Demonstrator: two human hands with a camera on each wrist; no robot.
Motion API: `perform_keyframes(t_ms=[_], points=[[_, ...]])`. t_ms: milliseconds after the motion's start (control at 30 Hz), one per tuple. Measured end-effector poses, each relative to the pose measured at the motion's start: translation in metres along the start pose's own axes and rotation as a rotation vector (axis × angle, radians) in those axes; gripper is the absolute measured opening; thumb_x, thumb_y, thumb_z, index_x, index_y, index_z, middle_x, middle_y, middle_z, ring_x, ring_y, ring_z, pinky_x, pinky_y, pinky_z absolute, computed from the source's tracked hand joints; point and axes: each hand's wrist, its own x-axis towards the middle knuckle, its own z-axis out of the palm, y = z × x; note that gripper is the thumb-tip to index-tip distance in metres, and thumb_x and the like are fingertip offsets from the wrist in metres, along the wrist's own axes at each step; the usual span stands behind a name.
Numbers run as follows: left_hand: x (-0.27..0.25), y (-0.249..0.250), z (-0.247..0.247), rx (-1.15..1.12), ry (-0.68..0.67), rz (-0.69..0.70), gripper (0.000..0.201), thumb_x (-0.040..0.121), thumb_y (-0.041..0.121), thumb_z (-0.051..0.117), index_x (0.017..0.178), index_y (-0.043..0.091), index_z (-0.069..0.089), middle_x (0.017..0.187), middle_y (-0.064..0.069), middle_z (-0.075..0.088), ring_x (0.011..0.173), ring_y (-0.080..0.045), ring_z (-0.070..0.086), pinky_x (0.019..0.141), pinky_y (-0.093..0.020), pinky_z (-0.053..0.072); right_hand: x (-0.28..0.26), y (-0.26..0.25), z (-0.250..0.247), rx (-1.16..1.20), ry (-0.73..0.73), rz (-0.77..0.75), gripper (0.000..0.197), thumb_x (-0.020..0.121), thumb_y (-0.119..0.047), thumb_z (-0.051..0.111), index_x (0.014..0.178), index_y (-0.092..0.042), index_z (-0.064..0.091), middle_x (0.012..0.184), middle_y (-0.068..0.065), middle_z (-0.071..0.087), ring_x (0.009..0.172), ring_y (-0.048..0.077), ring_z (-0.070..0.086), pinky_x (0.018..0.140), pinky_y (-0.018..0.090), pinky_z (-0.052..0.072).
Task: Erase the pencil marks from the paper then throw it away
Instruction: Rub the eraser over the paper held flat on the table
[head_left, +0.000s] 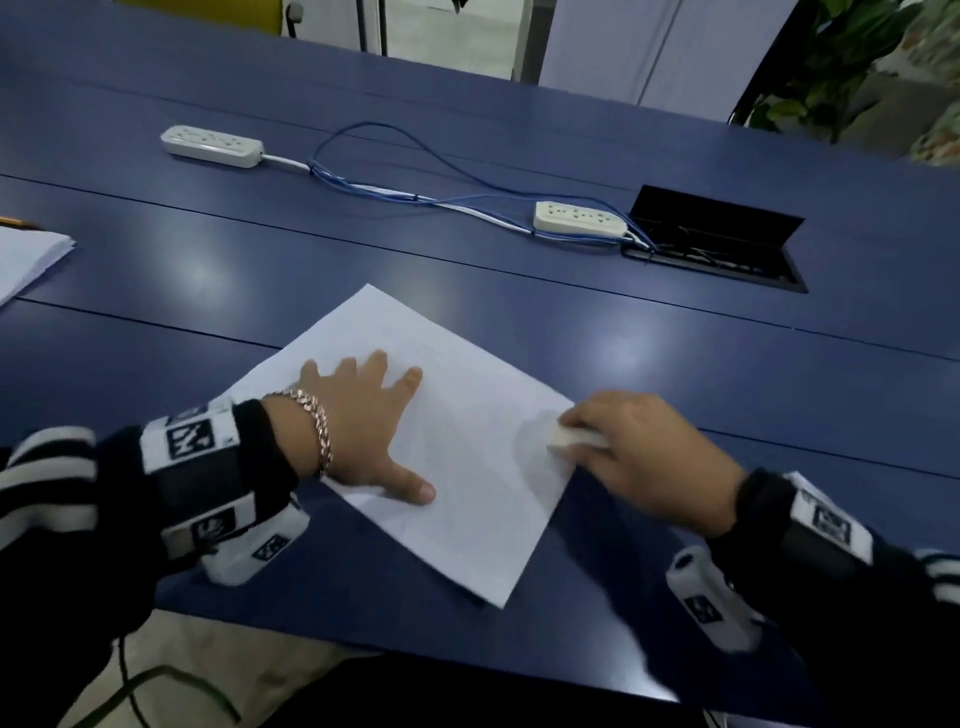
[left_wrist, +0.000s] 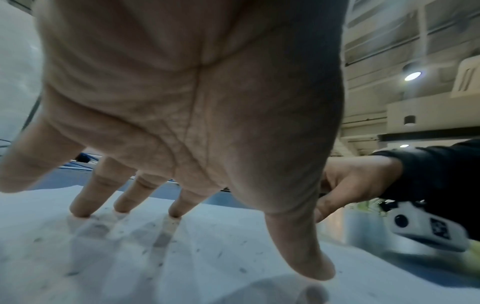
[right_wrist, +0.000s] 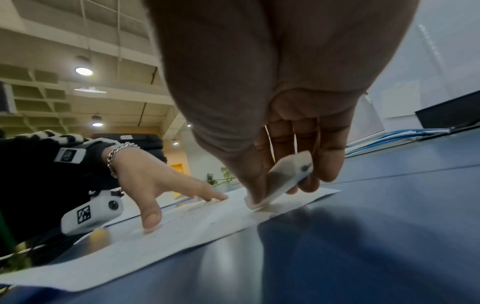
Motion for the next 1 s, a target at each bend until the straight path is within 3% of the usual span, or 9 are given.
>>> perform_keyframes(t_ms=[67, 167, 233, 300, 400, 667, 833, 900, 1000], points=[[-0.019, 0.005, 0.005, 0.028, -0.012, 0.042, 0.139, 0.061, 0.105, 0.045, 0.164, 0.029, -0.01, 0.172, -0.015, -0.001, 0.158, -0.035, 0.013, 0.125, -0.059, 0.016, -0.015, -0.006, 0.006, -0.01, -0.053, -0.017, 0.036, 0.096, -0.056, 0.047, 0.113, -0.028, 0.063, 0.103, -0.01, 0.061, 0.097, 0.017, 0.061, 0.084, 0.037, 0.052], [-0.044, 0.012, 0.009, 0.073, 0.058, 0.105, 0.121, 0.069, 0.101, 0.04, 0.163, 0.03, 0.011, 0.165, -0.008, 0.021, 0.152, -0.029, 0.025, 0.125, -0.052, 0.021, -0.037, -0.009, 0.004, 0.003, -0.125, -0.029, 0.032, 0.096, -0.054, 0.049, 0.119, -0.035, 0.06, 0.11, -0.019, 0.058, 0.104, 0.009, 0.058, 0.089, 0.031, 0.05], [-0.049, 0.018, 0.008, 0.043, 0.124, 0.181, 0.113, 0.074, 0.096, 0.044, 0.161, 0.028, 0.018, 0.167, -0.007, 0.019, 0.153, -0.027, 0.022, 0.127, -0.046, 0.017, -0.042, -0.011, -0.003, 0.017, -0.147, -0.027, 0.034, 0.095, -0.056, 0.049, 0.12, -0.036, 0.06, 0.111, -0.022, 0.057, 0.104, 0.005, 0.058, 0.09, 0.029, 0.05], [-0.044, 0.027, 0.005, -0.032, 0.153, 0.298, 0.115, 0.077, 0.091, 0.052, 0.165, 0.03, 0.009, 0.173, -0.005, 0.003, 0.159, -0.026, 0.007, 0.129, -0.043, 0.009, -0.037, -0.01, -0.008, 0.039, -0.109, -0.014, 0.034, 0.093, -0.056, 0.051, 0.118, -0.035, 0.064, 0.107, -0.022, 0.06, 0.099, 0.003, 0.059, 0.087, 0.028, 0.05], [-0.023, 0.046, 0.001, -0.046, 0.173, 0.421, 0.124, 0.075, 0.091, 0.055, 0.165, 0.033, -0.008, 0.173, 0.004, -0.017, 0.16, -0.029, -0.009, 0.129, -0.051, 0.003, -0.022, -0.008, -0.016, 0.021, -0.043, 0.024, 0.019, 0.093, -0.044, 0.063, 0.109, -0.035, 0.067, 0.098, -0.018, 0.062, 0.091, 0.004, 0.06, 0.082, 0.028, 0.05], [-0.003, 0.076, 0.015, -0.016, 0.094, 0.384, 0.15, 0.056, 0.101, 0.058, 0.163, 0.029, -0.019, 0.17, 0.013, -0.025, 0.159, -0.031, -0.016, 0.127, -0.061, 0.002, -0.014, -0.02, 0.0, -0.054, -0.053, 0.066, 0.023, 0.091, -0.043, 0.061, 0.106, -0.026, 0.068, 0.094, -0.01, 0.06, 0.09, 0.015, 0.059, 0.079, 0.033, 0.049], [-0.002, 0.078, 0.014, 0.02, 0.077, 0.362, 0.155, 0.054, 0.102, 0.057, 0.162, 0.025, -0.022, 0.17, 0.012, -0.027, 0.159, -0.031, -0.017, 0.125, -0.066, 0.006, -0.043, -0.05, 0.013, -0.109, -0.145, -0.153, 0.031, 0.09, -0.045, 0.043, 0.091, -0.022, 0.064, 0.085, -0.006, 0.056, 0.075, 0.017, 0.055, 0.061, 0.026, 0.04], [-0.001, 0.077, 0.015, 0.012, 0.078, 0.361, 0.155, 0.054, 0.103, 0.056, 0.162, 0.026, -0.023, 0.169, 0.013, -0.028, 0.159, -0.03, -0.018, 0.125, -0.066, 0.006, -0.039, -0.042, 0.011, -0.081, -0.18, -0.157, 0.034, 0.09, -0.047, 0.044, 0.093, -0.021, 0.065, 0.086, -0.005, 0.058, 0.077, 0.018, 0.056, 0.064, 0.029, 0.045], [0.0, 0.075, 0.017, -0.028, 0.069, 0.358, 0.154, 0.052, 0.104, 0.056, 0.162, 0.03, -0.023, 0.168, 0.016, -0.03, 0.159, -0.028, -0.02, 0.125, -0.067, 0.005, -0.012, -0.018, -0.001, -0.136, -0.109, -0.021, 0.028, 0.09, -0.042, 0.056, 0.1, -0.019, 0.067, 0.093, -0.002, 0.061, 0.089, 0.021, 0.061, 0.076, 0.038, 0.05]])
